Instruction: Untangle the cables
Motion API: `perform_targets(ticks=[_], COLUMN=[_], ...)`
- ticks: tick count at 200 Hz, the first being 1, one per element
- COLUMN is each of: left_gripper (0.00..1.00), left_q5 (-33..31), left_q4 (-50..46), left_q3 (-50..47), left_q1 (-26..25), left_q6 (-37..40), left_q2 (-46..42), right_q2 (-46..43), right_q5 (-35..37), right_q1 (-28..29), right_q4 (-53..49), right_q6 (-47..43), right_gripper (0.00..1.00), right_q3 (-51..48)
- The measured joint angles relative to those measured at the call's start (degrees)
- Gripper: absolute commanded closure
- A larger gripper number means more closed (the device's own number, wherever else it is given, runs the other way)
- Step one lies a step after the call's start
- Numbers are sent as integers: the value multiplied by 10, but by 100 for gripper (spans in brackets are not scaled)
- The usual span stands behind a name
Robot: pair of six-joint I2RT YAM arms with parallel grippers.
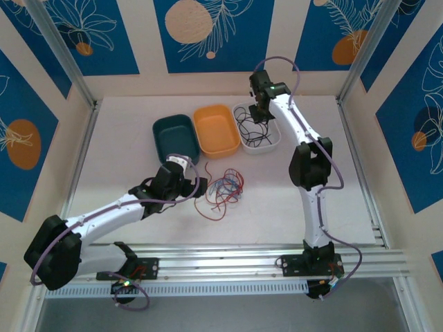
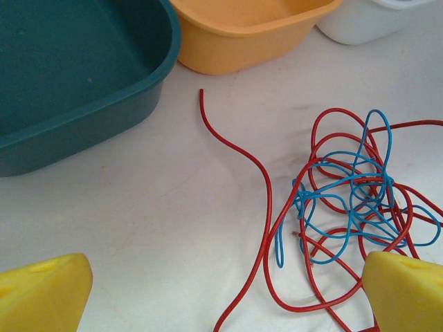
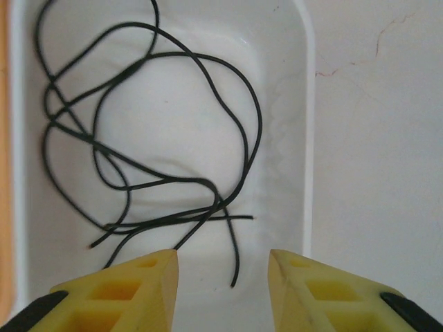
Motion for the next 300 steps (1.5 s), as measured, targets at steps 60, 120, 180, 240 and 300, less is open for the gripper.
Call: perform_targets(ticks=[60, 120, 180, 240, 300], left_gripper=[0, 0, 0, 0, 0], left_q5=[2, 2, 9, 17, 16], left_q4=[2, 2, 2, 15, 14], left_q3=[0, 0, 0, 0, 7], left_q1=[0, 0, 0, 0, 0], left_q6=[-7, -13, -15, -16, -26], left_q2=[0, 0, 10, 18, 20], right_q2=[-35, 39, 98, 96, -38], right_q5=[-140, -162, -120, -102, -112], right_q1=[-21, -24, -43, -56, -32], right_q4=[32, 34, 25, 26, 38], right_q6=[67, 99, 128, 151, 171], right_gripper=[85, 91, 93, 91, 63], right_q3=[-77, -41, 30, 46, -89])
